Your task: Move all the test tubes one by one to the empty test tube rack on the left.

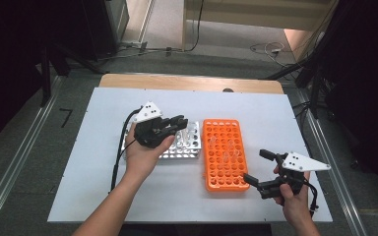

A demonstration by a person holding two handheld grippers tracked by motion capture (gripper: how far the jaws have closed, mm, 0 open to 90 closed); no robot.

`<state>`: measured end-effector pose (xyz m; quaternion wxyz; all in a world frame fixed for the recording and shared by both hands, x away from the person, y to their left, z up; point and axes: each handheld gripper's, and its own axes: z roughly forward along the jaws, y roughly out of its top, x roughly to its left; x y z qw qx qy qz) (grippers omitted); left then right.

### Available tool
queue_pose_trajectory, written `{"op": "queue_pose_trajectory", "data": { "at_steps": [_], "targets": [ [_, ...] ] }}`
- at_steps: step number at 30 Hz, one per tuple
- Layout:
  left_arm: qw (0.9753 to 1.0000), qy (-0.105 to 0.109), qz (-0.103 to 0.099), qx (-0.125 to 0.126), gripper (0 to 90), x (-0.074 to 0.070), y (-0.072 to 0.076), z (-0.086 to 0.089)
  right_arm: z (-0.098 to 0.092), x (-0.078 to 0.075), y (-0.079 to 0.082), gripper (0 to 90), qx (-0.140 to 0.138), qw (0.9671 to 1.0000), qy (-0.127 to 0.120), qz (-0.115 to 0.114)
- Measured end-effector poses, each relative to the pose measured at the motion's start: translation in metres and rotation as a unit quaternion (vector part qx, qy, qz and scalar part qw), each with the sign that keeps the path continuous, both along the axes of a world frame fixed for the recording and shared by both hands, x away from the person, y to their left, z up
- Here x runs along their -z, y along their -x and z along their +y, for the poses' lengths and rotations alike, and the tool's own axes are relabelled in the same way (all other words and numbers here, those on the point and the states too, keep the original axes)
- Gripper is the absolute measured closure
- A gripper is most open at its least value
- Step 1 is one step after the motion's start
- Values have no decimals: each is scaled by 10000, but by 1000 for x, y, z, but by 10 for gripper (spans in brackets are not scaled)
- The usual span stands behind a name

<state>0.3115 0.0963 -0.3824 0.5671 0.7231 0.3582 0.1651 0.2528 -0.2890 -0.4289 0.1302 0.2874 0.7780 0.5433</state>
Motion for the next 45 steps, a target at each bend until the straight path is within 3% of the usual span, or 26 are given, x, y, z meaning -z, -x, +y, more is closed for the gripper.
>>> {"op": "queue_pose_trajectory", "data": {
  "at_steps": [12,29,45],
  "targets": [
    [9999,40,-87,-109,758,-2,-30,-14,-8,2,-3,0,91,9999,-10,49],
    [9988,-4,-107,-483,757,16,-61,-27,-11,4,-5,0,119,9999,-18,92],
    [9970,-550,-118,-533,757,30,-63,-43,-12,4,-5,0,147,9998,-25,101]
  ]
}}
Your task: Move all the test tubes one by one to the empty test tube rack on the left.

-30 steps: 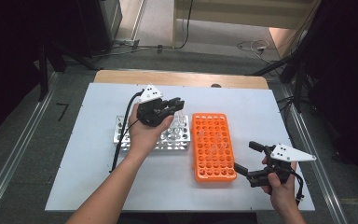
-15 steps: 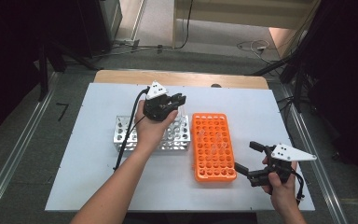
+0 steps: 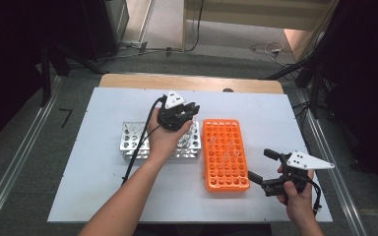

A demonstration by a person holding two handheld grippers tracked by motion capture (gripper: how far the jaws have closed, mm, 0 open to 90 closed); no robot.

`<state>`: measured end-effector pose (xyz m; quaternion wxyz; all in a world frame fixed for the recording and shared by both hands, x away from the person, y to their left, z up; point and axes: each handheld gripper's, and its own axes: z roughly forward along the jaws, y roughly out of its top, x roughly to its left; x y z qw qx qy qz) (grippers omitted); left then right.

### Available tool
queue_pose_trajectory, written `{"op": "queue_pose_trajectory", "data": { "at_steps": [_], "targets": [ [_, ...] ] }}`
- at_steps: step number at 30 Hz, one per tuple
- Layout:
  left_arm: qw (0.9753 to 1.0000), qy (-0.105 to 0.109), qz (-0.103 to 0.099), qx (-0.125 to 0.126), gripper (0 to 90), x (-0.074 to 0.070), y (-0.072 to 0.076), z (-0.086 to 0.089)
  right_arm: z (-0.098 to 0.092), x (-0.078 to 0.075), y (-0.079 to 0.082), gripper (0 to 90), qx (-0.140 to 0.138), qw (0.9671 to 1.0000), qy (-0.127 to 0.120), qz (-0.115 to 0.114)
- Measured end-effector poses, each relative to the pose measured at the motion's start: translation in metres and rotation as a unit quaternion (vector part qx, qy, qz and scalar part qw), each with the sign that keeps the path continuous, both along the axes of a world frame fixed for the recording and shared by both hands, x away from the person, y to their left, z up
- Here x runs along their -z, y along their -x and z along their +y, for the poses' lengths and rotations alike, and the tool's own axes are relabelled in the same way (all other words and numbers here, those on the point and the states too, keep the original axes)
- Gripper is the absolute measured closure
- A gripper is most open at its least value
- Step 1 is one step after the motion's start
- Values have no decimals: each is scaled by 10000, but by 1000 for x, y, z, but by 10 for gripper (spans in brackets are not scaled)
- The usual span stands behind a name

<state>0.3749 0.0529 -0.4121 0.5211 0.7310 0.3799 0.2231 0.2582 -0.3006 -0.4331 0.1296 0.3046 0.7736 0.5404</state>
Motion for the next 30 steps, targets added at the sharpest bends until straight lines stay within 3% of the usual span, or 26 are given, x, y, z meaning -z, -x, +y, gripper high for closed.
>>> {"op": "queue_pose_trajectory", "data": {
  "at_steps": [9,20,26,30],
  "targets": [
    [9995,-295,92,24,756,6,0,-6,0,1,0,0,-20,10000,17,-9],
    [9975,-564,429,66,752,14,-2,-10,1,1,-1,0,-34,10000,32,4],
    [9960,-595,664,89,751,17,-5,-9,1,2,-1,0,-40,10000,33,21],
    [9952,-674,704,120,751,19,-5,-10,2,2,-1,0,-46,10000,45,11]
  ]
}}
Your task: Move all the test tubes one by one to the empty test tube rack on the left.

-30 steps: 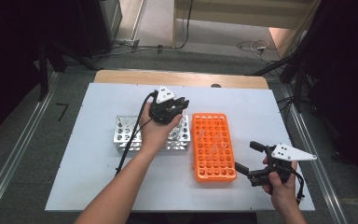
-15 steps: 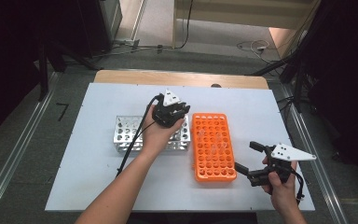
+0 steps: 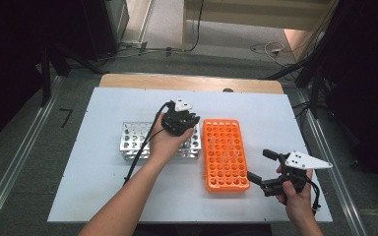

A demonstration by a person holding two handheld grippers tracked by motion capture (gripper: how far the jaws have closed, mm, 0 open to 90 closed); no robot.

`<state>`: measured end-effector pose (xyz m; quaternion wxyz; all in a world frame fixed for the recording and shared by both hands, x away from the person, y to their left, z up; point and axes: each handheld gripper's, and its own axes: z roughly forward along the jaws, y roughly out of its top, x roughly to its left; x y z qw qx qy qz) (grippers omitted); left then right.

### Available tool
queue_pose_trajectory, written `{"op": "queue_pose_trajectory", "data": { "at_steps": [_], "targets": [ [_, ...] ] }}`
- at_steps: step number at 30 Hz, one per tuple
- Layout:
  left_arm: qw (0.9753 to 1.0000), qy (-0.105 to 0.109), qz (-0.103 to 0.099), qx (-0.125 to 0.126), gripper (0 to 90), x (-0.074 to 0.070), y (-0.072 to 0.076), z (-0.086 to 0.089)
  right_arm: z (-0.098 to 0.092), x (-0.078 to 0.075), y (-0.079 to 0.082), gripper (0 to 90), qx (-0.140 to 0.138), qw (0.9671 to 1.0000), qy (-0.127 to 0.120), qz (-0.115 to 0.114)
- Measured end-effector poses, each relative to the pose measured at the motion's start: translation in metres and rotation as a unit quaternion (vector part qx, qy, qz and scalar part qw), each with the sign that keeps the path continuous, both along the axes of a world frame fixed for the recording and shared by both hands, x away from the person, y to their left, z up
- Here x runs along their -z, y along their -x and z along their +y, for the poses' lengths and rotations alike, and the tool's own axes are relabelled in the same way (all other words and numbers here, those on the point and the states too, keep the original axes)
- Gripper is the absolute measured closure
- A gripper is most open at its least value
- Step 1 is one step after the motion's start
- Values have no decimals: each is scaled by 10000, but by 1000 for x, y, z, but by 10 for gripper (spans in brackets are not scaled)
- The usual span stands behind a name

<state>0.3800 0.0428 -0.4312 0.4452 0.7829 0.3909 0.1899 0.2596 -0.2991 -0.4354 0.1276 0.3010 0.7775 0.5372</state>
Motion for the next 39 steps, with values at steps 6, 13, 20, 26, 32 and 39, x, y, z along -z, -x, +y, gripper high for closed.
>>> {"op": "queue_pose_trajectory", "data": {
  "at_steps": [6,13,20,26,32,39],
  "targets": [
    [9999,90,98,40,726,0,-1,1,0,0,0,0,5,10000,7,18],
    [9988,456,-13,175,483,-8,9,6,3,2,-1,0,-18,10000,38,39],
    [9946,968,-174,335,335,-13,31,19,8,5,-3,28,-35,9999,61,104],
    [9919,1159,-315,410,258,-13,57,31,14,8,-7,40,-37,9998,82,161],
    [9905,1288,-373,310,175,-10,84,45,21,2,-15,42,-102,9997,15,241],
    [9887,1433,-344,281,103,-4,104,57,23,-7,-29,42,-203,9993,221,201]
  ]
}}
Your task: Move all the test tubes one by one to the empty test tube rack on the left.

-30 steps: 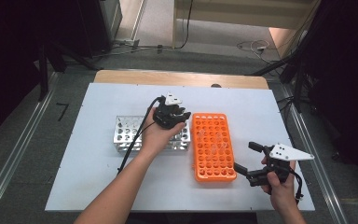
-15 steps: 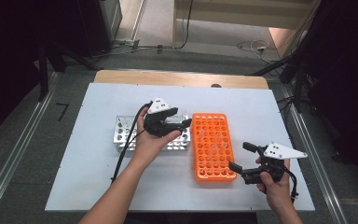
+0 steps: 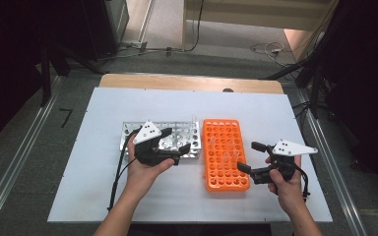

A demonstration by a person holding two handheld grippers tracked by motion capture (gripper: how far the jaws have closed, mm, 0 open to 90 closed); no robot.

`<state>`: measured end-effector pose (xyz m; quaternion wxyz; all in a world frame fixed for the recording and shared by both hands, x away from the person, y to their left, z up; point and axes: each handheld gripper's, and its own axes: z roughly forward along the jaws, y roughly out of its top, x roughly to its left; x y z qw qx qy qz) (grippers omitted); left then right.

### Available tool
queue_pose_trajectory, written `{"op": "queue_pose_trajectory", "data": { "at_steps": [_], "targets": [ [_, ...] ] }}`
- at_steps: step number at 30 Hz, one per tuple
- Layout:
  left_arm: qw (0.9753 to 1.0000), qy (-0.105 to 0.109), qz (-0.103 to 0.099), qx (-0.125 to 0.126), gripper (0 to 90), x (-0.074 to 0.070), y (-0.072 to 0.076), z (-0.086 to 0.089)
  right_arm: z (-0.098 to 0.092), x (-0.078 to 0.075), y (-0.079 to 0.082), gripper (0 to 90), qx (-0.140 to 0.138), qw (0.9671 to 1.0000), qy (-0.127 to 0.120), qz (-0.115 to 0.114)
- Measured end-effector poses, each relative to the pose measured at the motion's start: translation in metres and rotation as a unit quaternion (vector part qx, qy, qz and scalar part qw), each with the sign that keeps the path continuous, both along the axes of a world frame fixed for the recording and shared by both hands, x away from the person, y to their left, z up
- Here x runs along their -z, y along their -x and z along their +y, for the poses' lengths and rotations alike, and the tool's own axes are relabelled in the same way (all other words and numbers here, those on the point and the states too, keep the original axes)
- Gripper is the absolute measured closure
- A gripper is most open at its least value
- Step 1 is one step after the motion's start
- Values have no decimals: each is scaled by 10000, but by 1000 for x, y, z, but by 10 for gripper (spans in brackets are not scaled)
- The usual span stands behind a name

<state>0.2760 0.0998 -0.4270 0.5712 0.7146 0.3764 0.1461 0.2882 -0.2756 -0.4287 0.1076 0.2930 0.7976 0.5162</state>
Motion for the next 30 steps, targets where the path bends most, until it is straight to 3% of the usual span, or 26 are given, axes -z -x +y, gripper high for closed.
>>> {"op": "queue_pose_trajectory", "data": {
  "at_steps": [5,7,11,13,19,23,27,30],
  "targets": [
    [9999,101,24,40,85,2,7,4,-4,-1,-13,42,-35,9999,-33,126],
    [9996,255,15,98,43,2,10,5,-5,0,-17,43,-85,9997,-50,215],
    [9990,379,19,215,2,5,16,6,-7,5,-19,50,-65,9997,-119,217],
    [9987,419,35,292,0,6,16,6,-7,10,-21,134,-28,9996,-132,235],
    [9986,338,73,407,0,10,16,-2,0,26,-23,203,-191,9991,-128,362],
    [9984,318,132,458,0,13,17,-5,2,36,-23,294,-203,9988,60,431],
    [9981,277,186,523,0,16,17,-8,5,43,-22,393,-45,9986,330,409],
    [9980,269,194,536,0,16,17,-8,7,43,-21,503,-148,9987,347,352]
  ]
}}
